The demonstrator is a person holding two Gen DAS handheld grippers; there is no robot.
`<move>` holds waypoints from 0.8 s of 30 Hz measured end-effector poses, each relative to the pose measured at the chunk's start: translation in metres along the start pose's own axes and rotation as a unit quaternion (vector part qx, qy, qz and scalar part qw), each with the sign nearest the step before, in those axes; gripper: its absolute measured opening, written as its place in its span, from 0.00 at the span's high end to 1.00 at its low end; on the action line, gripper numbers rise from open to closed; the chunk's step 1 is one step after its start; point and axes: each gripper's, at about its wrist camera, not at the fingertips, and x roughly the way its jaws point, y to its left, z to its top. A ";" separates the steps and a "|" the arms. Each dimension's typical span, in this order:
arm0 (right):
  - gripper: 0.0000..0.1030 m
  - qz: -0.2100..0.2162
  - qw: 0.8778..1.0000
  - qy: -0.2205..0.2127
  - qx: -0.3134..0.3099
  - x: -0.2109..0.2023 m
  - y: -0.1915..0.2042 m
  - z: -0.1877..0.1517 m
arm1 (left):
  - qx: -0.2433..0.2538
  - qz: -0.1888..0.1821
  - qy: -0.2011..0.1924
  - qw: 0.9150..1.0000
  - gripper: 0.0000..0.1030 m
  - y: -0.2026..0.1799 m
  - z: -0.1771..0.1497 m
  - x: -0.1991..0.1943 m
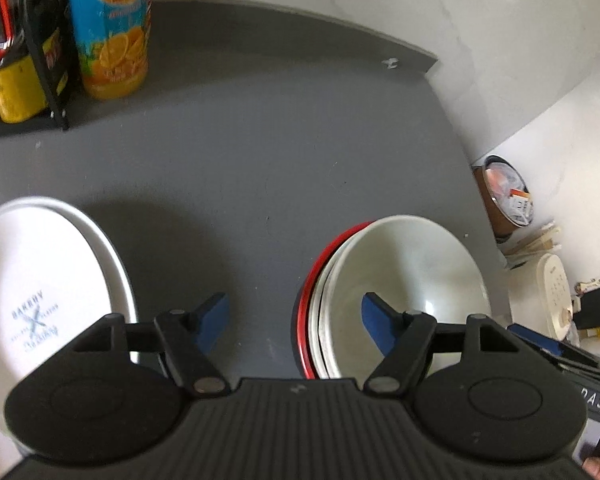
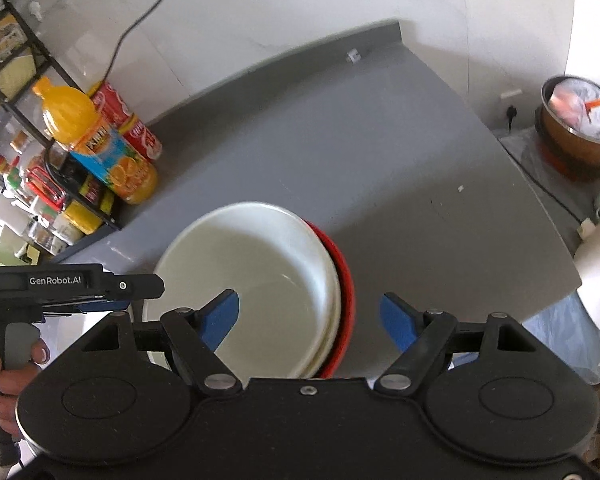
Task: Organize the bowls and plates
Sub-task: 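Close both grippers on the rim of the red-and-black bowl stack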
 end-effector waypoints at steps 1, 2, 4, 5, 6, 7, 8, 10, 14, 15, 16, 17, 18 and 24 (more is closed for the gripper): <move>0.26 0.002 1.000 0.005 0.002 0.003 -0.003 0.000 | -0.005 0.003 0.002 1.000 0.33 -0.001 -0.001 0.004; 0.26 0.003 1.000 0.009 0.002 0.005 -0.007 -0.001 | -0.010 0.005 0.004 1.000 0.34 -0.001 -0.002 0.007; 0.27 0.004 1.000 0.019 0.002 0.011 -0.013 -0.002 | -0.018 0.008 0.007 1.000 0.36 0.000 -0.004 0.011; 0.27 0.004 1.000 0.023 0.003 0.014 -0.015 -0.002 | -0.022 0.010 0.008 1.000 0.38 -0.001 -0.005 0.012; 0.29 0.006 1.000 0.026 0.003 0.016 -0.018 -0.002 | -0.025 0.012 0.009 1.000 0.40 -0.001 -0.005 0.014; 0.30 0.009 0.999 0.030 0.006 0.018 -0.021 -0.003 | -0.029 0.013 0.011 0.999 0.41 -0.001 -0.006 0.017; 0.32 0.012 0.999 0.035 0.008 0.021 -0.023 -0.003 | -0.032 0.013 0.012 0.999 0.44 0.000 -0.007 0.019; 0.36 0.017 0.999 0.043 0.009 0.027 -0.028 -0.004 | -0.040 0.014 0.014 0.999 0.47 0.001 -0.008 0.024; 0.42 0.028 0.998 0.062 0.015 0.038 -0.035 -0.005 | -0.051 0.015 0.022 0.998 0.57 0.002 -0.012 0.032; 0.43 0.035 0.997 0.065 0.017 0.040 -0.036 -0.006 | -0.055 0.011 0.026 0.998 0.62 0.003 -0.013 0.034; 0.43 0.038 0.997 0.068 0.017 0.042 -0.037 -0.006 | -0.060 0.008 0.029 0.998 0.64 0.003 -0.014 0.035; 0.43 0.041 0.997 0.070 0.017 0.043 -0.037 -0.006 | -0.066 0.006 0.031 0.997 0.69 0.004 -0.014 0.037; 0.43 0.043 0.996 0.074 0.017 0.045 -0.037 -0.006 | -0.072 0.005 0.034 0.997 0.70 0.005 -0.015 0.038; 0.51 0.050 0.994 0.093 0.017 0.056 -0.037 -0.003 | -0.094 -0.001 0.040 0.995 0.70 0.010 -0.018 0.044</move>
